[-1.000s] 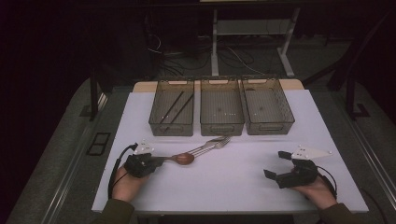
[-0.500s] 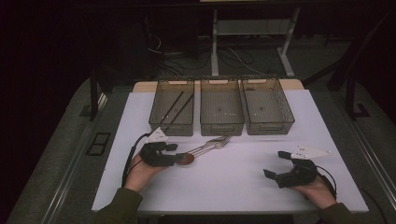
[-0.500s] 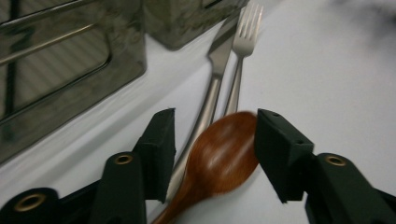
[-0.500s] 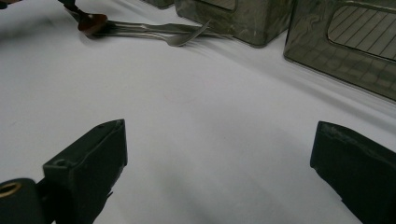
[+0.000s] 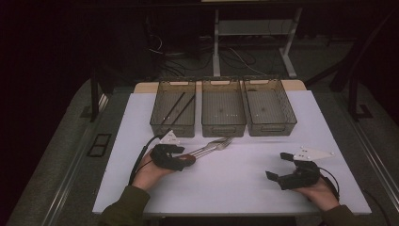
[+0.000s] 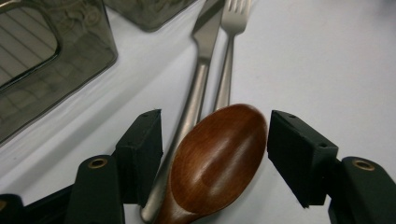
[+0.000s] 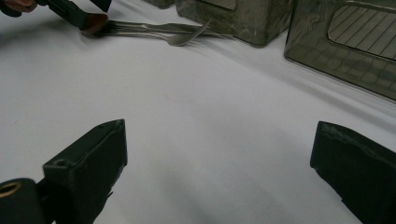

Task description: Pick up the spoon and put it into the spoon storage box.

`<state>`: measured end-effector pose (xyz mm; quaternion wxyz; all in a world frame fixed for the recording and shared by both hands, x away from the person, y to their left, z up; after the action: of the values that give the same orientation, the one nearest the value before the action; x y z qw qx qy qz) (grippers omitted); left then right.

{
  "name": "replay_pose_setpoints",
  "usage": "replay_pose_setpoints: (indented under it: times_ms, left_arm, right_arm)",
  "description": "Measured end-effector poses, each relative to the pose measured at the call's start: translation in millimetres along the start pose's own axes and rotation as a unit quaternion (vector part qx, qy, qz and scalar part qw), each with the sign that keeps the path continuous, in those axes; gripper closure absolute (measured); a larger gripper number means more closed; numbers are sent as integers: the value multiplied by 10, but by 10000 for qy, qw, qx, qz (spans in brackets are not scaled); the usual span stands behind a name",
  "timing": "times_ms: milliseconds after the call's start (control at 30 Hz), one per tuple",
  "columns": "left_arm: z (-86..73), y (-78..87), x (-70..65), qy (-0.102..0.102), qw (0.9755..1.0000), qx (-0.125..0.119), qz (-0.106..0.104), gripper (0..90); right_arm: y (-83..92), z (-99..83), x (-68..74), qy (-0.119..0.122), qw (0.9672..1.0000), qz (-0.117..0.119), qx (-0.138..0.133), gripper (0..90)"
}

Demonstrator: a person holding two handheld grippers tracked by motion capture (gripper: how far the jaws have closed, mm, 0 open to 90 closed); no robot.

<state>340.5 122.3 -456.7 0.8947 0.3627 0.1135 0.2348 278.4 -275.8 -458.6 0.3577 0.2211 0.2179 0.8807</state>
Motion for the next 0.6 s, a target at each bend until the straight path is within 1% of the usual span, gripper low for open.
replay_pose_setpoints:
  times_ms: [33, 67, 100, 233, 300, 367, 433, 467, 600]
  left_arm:
    - [-1, -3, 4, -42, 10000, 23, -7, 338]
    - [-3, -9, 4, -54, 10000, 35, -8, 338]
    - [-6, -14, -2, -24, 10000, 43, -6, 338]
    - [-17, -27, 1, -108, 9999, 133, 10, 338]
    - [-24, -33, -6, -119, 9998, 178, 28, 340]
    - [-30, -40, -21, -169, 9996, 234, 52, 350]
    - [-37, -38, -35, -316, 9989, 316, 102, 370]
    - [-37, -38, -44, -332, 9989, 320, 121, 371]
    - [-41, -11, -68, -365, 9988, 313, 88, 369]
  right_arm:
    - [0, 1, -1, -6, 10000, -4, -3, 33]
    - [0, 1, -2, -10, 10000, -5, -1, 33]
    - [-1, 1, -2, -7, 10000, -5, -1, 33]
    - [-1, 0, -1, -6, 10000, -5, 1, 33]
    - [1, 0, -2, -10, 10000, -8, 0, 33]
    - [3, 1, -3, -7, 10000, -6, -3, 32]
    - [4, 1, -5, -6, 10000, -6, -5, 33]
    - [4, 2, -6, -3, 10000, -6, -9, 33]
    - [6, 2, -5, -16, 10000, -3, -9, 33]
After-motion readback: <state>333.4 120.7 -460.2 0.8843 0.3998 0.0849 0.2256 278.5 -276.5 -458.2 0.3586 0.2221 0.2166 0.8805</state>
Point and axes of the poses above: each handheld gripper's, and its own axes: y roughly backward along the jaws, z roughly out of its top, x roughly to its left, the point moved 3 cm from there along -y, roughly forward along the jaws, and after that the axes turned 6 degrees about -y, right-handed, at the moved point
